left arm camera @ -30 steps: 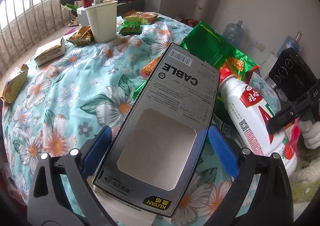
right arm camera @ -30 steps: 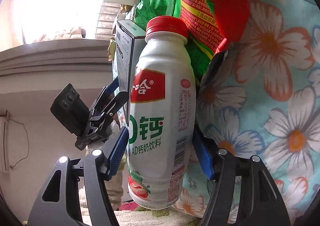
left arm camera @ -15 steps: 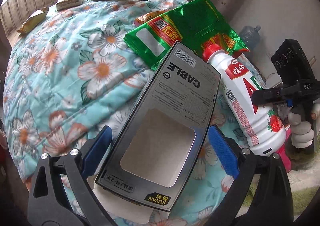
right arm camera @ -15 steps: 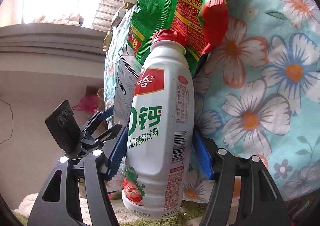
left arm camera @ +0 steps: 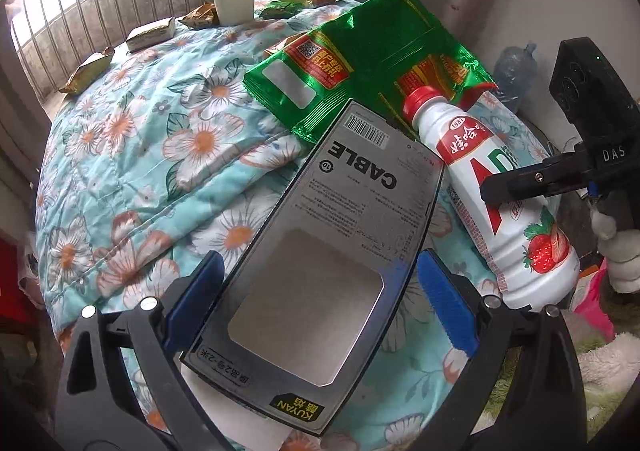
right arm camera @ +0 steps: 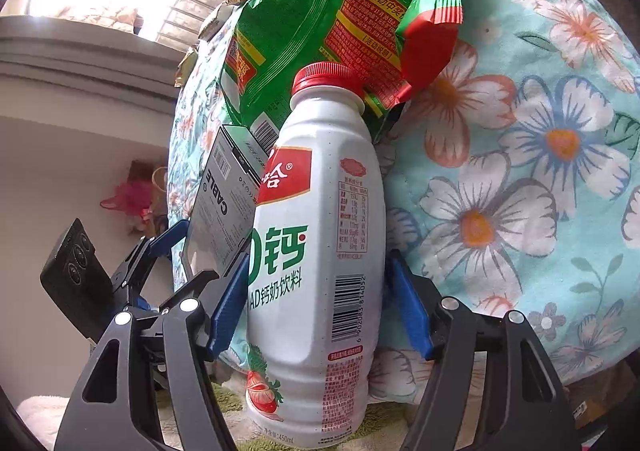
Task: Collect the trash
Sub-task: 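Lift the CABLE box with the left gripper while the right gripper lifts the AD bottle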
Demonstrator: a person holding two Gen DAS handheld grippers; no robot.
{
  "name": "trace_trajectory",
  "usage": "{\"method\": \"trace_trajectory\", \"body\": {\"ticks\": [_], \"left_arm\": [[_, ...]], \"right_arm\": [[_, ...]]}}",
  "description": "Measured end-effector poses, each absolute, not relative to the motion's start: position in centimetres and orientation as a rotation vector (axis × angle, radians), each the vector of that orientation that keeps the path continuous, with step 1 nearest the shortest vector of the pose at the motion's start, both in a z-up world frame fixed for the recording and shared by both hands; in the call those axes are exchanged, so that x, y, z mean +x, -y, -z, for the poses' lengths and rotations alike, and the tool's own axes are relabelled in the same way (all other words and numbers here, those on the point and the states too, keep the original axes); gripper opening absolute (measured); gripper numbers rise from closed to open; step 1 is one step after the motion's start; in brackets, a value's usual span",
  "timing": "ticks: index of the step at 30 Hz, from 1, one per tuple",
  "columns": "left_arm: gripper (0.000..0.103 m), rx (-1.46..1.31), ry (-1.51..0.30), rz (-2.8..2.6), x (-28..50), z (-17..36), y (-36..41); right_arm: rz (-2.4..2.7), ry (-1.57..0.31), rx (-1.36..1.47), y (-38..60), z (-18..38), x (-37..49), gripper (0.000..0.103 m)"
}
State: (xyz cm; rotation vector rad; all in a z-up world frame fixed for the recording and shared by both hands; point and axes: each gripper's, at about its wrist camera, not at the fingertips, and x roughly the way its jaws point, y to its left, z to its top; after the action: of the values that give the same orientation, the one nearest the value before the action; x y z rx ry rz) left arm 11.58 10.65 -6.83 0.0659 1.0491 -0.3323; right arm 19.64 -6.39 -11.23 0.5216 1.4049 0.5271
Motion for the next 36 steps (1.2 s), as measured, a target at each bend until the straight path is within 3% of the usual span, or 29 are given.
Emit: {"method": "trace_trajectory", "body": {"ticks": [22,36], "left_arm": [[0.093,0.272,-1.058,0.355,10.8,8.2,-7.7],[0.093,0.261,-1.091,0.317,10.4,8.4,-7.4]], "right_arm": [[-0.503,-1.387,0.565,8.4,10.9,18.7,0.067],[-0.5,-1.374,0.55,8.7,10.5,18.3,0.067]]}}
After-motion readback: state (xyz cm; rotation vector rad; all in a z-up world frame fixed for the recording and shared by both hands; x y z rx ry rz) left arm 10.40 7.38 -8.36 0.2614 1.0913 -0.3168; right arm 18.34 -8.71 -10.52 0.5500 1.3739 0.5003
